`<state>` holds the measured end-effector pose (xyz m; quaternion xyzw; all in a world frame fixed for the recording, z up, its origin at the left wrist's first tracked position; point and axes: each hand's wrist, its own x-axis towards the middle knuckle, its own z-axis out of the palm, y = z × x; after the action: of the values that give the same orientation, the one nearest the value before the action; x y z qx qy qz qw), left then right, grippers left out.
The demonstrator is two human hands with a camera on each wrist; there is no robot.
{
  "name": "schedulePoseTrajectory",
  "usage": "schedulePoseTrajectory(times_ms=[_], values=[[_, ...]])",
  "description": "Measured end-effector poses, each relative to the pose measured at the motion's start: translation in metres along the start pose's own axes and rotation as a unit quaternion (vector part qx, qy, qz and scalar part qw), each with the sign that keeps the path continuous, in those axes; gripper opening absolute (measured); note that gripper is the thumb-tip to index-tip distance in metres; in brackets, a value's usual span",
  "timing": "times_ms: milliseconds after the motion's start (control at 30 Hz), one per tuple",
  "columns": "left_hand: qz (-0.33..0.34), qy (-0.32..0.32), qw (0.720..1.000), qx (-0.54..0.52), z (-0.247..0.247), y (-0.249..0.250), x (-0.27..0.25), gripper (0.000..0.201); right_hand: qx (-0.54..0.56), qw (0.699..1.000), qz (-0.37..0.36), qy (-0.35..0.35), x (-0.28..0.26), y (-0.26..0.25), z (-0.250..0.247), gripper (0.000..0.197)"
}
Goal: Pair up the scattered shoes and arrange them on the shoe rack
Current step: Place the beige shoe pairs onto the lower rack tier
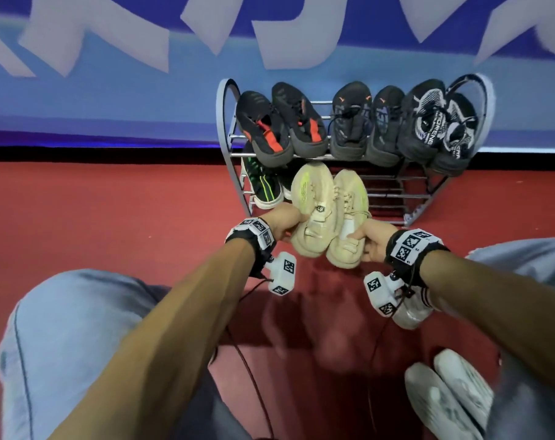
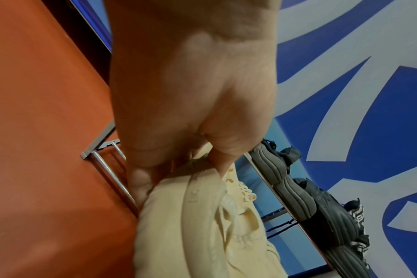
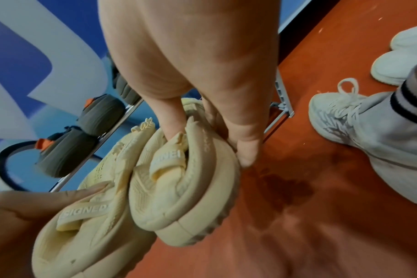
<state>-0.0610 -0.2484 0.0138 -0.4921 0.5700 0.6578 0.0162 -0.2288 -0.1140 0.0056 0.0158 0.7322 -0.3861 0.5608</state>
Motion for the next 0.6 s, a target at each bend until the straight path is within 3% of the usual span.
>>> schedulePoseTrajectory(times_ms=[100,200,333,400,433,467,533,567,600], values=[[0.036,-0.014,0.999,0.0,0.011,0.013,0.021,0.004,0.026,0.999,-0.017,0.024,0.023,-0.01,-0.012,0.05],[0.078,0.008,0.997,0.004,0.019,0.026,0.05,0.015,0.051,0.998,-0.026,0.035,0.08,-0.016,-0.028,0.057],[0.097,0.095,0.984,0.117,0.027,0.047,0.101,0.043,0.071,0.995,-0.032,0.066,0.088,-0.032,-0.026,0.043],[0.109,0.13,0.967,0.191,0.032,0.061,0.112,0.041,0.065,0.994,-0.067,0.063,0.099,-0.04,-0.027,0.018],[0.123,0.143,0.959,0.212,0.035,0.069,0.112,0.04,0.035,0.993,-0.087,0.073,0.104,-0.044,-0.026,0.018],[0.131,0.149,0.955,0.22,0.038,0.074,0.117,0.042,0.034,0.991,-0.1,0.082,0.131,-0.048,-0.03,0.024],[0.12,0.142,0.963,0.194,0.04,0.081,0.131,0.048,0.074,0.983,-0.122,0.119,0.164,-0.059,-0.043,0.057],[0.109,0.136,0.968,0.181,0.039,0.083,0.139,0.053,0.077,0.985,-0.103,0.116,0.169,-0.068,-0.043,0.066],[0.101,0.124,0.972,0.173,0.038,0.086,0.143,0.056,0.052,0.988,-0.108,0.099,0.169,-0.077,-0.041,0.057]])
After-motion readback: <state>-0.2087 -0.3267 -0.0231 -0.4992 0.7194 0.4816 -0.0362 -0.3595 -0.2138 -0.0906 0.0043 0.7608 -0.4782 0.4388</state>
